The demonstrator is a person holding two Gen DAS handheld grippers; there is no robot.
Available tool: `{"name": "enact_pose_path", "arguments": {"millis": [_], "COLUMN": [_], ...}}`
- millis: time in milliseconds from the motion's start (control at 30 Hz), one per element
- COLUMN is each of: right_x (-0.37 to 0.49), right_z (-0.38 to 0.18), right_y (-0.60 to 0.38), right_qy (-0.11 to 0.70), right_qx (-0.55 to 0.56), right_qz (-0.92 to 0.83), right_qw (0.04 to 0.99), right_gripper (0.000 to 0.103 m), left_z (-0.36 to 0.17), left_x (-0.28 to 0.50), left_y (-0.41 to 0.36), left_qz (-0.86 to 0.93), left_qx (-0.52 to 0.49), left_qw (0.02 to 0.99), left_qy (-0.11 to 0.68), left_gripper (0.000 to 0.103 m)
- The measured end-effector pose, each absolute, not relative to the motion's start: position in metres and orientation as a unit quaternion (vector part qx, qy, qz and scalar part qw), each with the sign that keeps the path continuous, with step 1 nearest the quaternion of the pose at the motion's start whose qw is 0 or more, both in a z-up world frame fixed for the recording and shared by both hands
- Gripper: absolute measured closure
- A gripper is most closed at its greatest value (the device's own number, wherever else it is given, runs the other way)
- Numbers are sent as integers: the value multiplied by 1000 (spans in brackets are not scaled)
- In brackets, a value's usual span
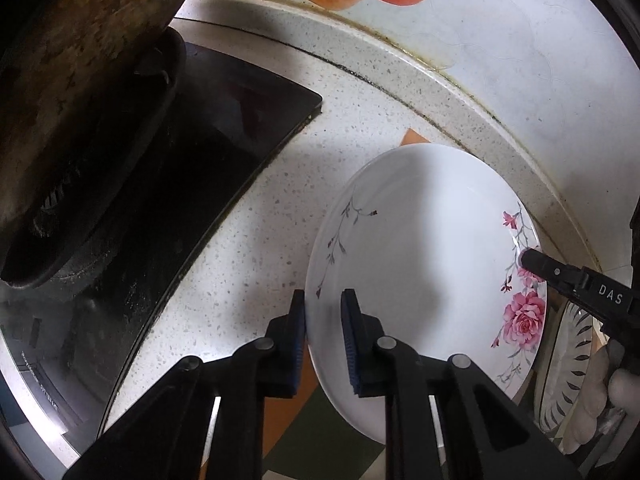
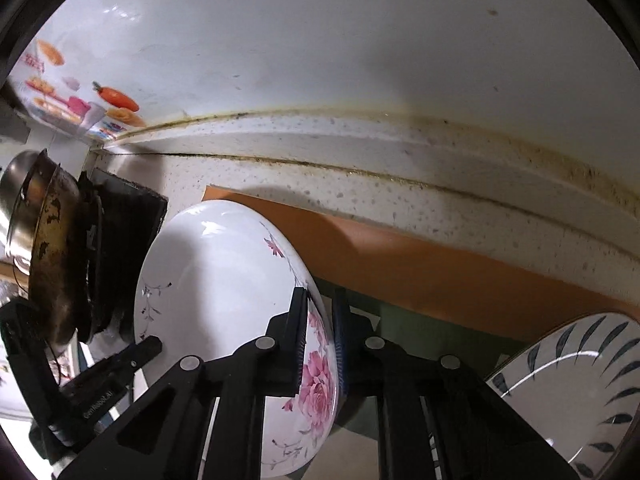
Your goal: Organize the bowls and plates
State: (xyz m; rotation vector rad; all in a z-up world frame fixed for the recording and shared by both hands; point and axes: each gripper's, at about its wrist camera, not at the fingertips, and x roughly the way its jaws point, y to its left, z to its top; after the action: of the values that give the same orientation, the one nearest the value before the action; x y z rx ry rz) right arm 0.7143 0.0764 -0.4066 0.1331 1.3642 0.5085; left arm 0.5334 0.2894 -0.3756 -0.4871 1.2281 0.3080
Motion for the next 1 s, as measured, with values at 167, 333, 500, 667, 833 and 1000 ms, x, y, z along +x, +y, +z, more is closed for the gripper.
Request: {"name": "enact_pose_path", "arguments": {"millis": [167,333,500,667,833,1000], "right_x": [702,684,658,620,571,519], "right_z": [-403,-393,-377,-352,-324,-300], "right_y": [72,52,27,-14,-65,-118], "right_qy": [615,612,605,595,580,564], "right_qx": [55,76,92,119,138,156], "right_qz": [234,239,236,232,216,190], "right_qw": [751,750,755,760,774,788], "right_gripper": [91,93,93,93,93,93], "left_z": [-370,-353,-331,-306,-285,-268], "left_x": [530,512,497,473,449,425], "left_y": [287,279,256,221,177,133], "left_qz": [139,126,109,84,46,5], "left_qx": [-224,-226,-212,-199,-180,-165], "left_qw": [783,785,793,802,809,812], "left_qy": [563,563,561,557,558,560], "left_gripper": [88,88,88,88,88,88]}}
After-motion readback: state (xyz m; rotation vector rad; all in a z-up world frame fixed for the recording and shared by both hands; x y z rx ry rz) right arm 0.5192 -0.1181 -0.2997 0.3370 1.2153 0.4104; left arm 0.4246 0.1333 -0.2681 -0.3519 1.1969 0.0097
